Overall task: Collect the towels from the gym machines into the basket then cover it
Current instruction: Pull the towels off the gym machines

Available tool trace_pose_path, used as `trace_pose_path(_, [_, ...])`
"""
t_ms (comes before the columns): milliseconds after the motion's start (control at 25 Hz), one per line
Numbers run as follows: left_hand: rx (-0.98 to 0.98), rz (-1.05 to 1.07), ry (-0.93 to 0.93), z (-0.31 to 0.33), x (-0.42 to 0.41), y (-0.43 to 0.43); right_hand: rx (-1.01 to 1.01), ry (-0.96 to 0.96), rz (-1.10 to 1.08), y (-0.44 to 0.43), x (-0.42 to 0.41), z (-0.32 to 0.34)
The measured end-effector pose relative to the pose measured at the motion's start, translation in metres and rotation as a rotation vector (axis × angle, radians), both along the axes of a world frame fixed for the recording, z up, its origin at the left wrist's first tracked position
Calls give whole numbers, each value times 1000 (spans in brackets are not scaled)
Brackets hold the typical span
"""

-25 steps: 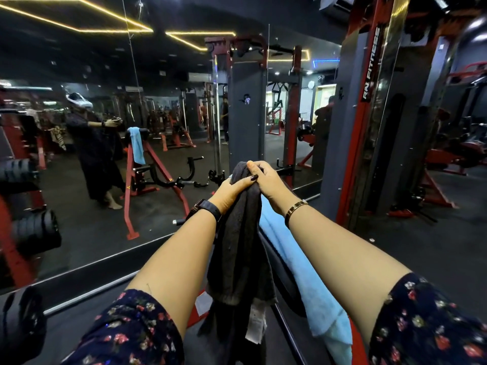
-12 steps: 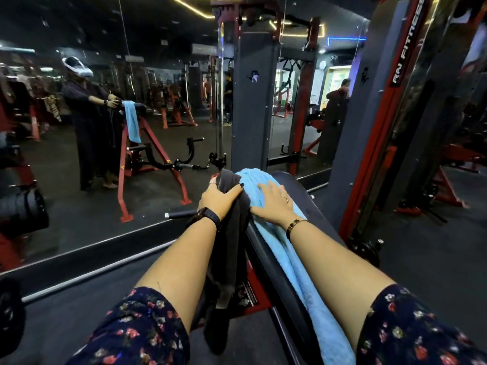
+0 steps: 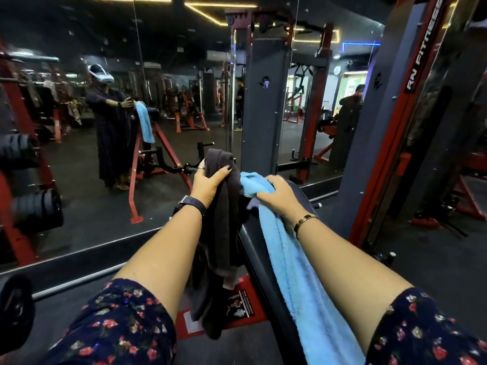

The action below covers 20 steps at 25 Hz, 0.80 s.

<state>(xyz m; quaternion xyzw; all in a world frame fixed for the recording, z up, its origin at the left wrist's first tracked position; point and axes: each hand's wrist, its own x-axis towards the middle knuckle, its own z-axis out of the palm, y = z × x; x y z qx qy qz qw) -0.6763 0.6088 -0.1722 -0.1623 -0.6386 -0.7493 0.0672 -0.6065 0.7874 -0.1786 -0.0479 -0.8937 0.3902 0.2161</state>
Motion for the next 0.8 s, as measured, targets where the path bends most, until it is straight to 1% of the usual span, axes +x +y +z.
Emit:
trace_pose_path(40, [5, -28, 15, 7, 1, 2, -89, 86, 54, -7, 5, 13])
trace_pose_path(80, [14, -47, 37, 14, 4, 4, -220, 153, 106, -12, 8, 24])
trace_pose_path(160, [32, -65, 62, 30, 11, 12, -538, 198, 234, -19, 24, 50])
trace_pose_path(200, [48, -85, 78, 38, 16, 17, -646, 191, 300, -20, 31, 61])
trace_pose_path(280, [33, -144, 128, 58, 28, 30, -772, 214, 351, -11, 44, 77])
trace_pose_path(360, [29, -226, 138, 76, 43, 47, -865, 253, 358, 3, 54, 87])
trace_pose_path(480, [12, -361, 121, 93, 63, 77, -971, 352, 266, 29, 70, 103])
trace_pose_path(600, [-45, -471, 169, 102, 88, 118, -993, 451, 139, 64, 91, 116])
trace_pose_path(680, [-64, -549, 182, 105, 107, 146, -939, 522, -62, 87, 107, 121])
trace_pose_path(800, [-29, -643, 179, 104, 134, 184, -896, 540, -307, 111, 137, 122])
